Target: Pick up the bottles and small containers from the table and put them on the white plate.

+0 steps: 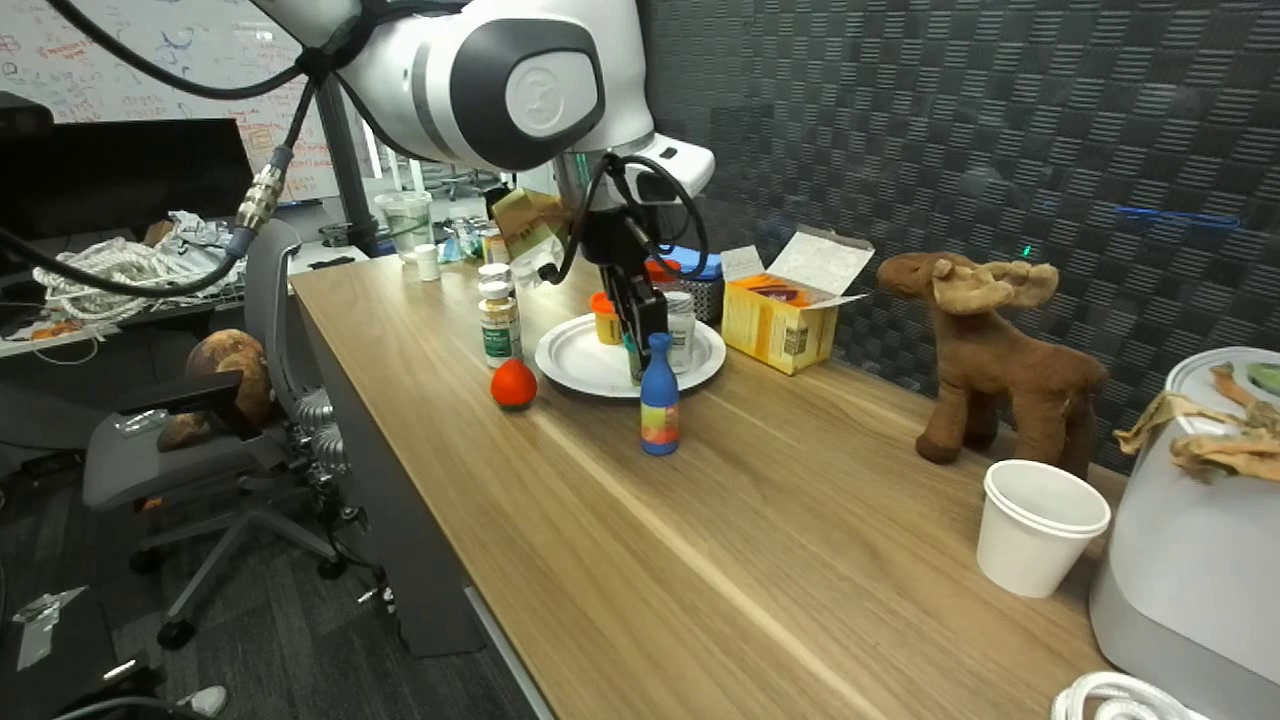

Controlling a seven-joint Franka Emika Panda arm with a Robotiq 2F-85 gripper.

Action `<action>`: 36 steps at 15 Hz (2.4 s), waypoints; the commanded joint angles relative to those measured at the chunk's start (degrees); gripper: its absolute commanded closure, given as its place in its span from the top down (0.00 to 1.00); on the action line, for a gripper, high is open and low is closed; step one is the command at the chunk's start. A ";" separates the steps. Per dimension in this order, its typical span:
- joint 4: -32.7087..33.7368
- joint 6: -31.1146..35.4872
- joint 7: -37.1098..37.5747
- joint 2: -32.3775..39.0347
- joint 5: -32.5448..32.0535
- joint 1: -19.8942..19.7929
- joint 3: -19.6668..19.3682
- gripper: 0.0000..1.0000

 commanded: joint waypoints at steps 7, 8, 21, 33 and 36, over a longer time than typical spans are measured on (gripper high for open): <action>-4.17 -2.17 3.69 -8.51 -10.33 5.27 -2.10 1.00; -4.75 -3.60 5.57 -10.09 -12.39 6.09 -2.04 1.00; -1.93 -13.33 9.79 -10.81 -6.53 6.38 6.29 1.00; 2.45 -14.43 9.92 -5.67 -6.28 8.97 6.64 1.00; 2.14 -14.44 11.44 -6.50 -7.89 9.47 6.20 1.00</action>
